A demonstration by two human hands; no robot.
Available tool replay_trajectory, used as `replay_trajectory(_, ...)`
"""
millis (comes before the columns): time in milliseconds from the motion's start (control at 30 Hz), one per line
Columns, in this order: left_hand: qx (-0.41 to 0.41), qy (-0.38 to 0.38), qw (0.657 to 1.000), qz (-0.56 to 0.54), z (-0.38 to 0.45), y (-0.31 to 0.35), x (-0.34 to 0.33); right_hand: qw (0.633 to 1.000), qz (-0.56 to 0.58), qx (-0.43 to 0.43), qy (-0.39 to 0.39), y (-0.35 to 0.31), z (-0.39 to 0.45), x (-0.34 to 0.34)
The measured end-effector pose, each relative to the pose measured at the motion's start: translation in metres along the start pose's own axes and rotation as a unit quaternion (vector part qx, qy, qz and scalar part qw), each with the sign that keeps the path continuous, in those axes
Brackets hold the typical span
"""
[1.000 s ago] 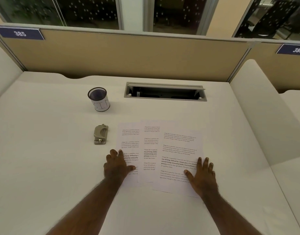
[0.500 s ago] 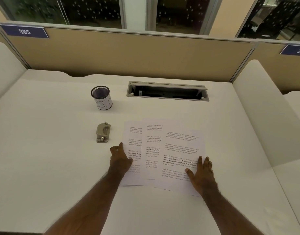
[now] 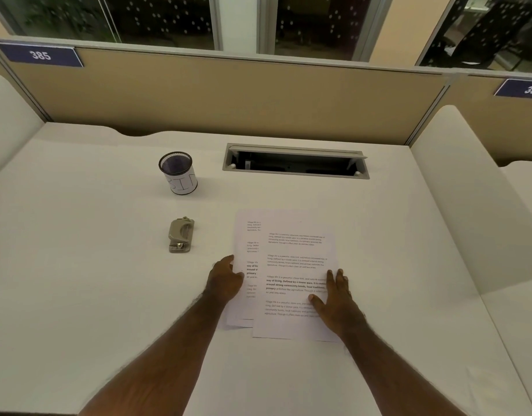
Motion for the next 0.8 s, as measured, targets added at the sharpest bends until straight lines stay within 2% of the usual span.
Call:
replay_trajectory(333,0.038,-0.037,0.987,-0.153,-0.006,-0.008,-0.021,0.997,0.031,0.063,-0.039,-0.039,0.000,-0.013)
replay_trajectory(433,0.067,-0.080,0.965,-0.242,-0.009,-0.011,-0.027,0.993,0.080,0.075,-0.036,-0.042,0.000,-0.008)
replay_trajectory(533,0.085,-0.140,0.928,-0.336,-0.008,-0.008,-0.025,0.987,0.154,0.031,0.030,-0.032,0.008,0.014)
replay_trajectory(600,0.091,-0.188,0.904,-0.372,-0.008,-0.002,-0.022,0.966,0.251,-0.029,0.054,-0.019,0.014,0.031)
replay_trajectory(633,0.089,-0.213,0.895,-0.382,-0.009,0.001,-0.021,0.944,0.324,-0.045,0.035,-0.013,0.017,0.035)
replay_trajectory(733,0.067,-0.255,0.883,-0.388,-0.010,0.011,-0.018,0.839,0.530,-0.018,-0.120,-0.013,0.016,0.038)
replay_trajectory(800,0.047,-0.269,0.884,-0.380,-0.010,0.019,-0.015,0.815,0.555,0.035,-0.164,-0.018,0.011,0.046)
Point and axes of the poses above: each hand's wrist, its own z-axis towards the middle knuckle, its own x-axis out of the back of the hand, y = z × x, the point moved 6 cm from there along z, towards the middle knuckle, and after that the axes turned 13 degrees about -z, right-handed, at the moved point
